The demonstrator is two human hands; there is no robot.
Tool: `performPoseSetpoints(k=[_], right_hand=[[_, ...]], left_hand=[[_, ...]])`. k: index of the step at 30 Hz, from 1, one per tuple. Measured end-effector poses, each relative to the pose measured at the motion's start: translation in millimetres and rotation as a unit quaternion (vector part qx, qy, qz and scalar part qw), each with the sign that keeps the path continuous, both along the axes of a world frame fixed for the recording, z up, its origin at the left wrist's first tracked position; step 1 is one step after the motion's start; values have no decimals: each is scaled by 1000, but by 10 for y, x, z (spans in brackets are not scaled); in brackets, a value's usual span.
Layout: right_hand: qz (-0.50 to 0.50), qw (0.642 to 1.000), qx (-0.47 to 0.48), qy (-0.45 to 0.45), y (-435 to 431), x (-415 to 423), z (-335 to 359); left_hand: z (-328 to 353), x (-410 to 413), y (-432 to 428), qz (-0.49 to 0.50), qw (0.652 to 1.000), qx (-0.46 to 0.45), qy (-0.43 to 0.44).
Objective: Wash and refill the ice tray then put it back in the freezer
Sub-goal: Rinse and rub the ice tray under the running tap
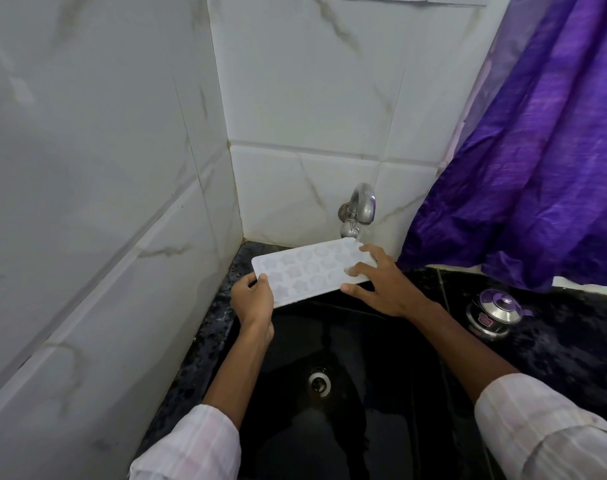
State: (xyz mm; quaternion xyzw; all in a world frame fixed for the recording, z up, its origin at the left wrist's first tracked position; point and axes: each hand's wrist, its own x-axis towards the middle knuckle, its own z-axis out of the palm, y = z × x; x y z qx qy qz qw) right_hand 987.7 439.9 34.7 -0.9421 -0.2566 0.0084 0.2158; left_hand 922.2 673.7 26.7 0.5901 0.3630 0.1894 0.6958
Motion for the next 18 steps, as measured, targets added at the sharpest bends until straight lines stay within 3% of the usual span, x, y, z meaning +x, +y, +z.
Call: performPoseSetpoints(k=[8,10,14,18], right_hand=[[-3,1000,6,3,-8,-81,-88],[-15,998,59,24,-35,-97,-129],[-157,959,233,41,-64,-80,-114],[-244,923,249,160,-112,-54,-85]], left_hand=[[-66,-15,-32,4,1000,-4,-2],[-81,-30,-30,1,1000,7,0],[-183,-95,-4,-23,999,28,7],[-314,-181,7,-45,998,33,16]])
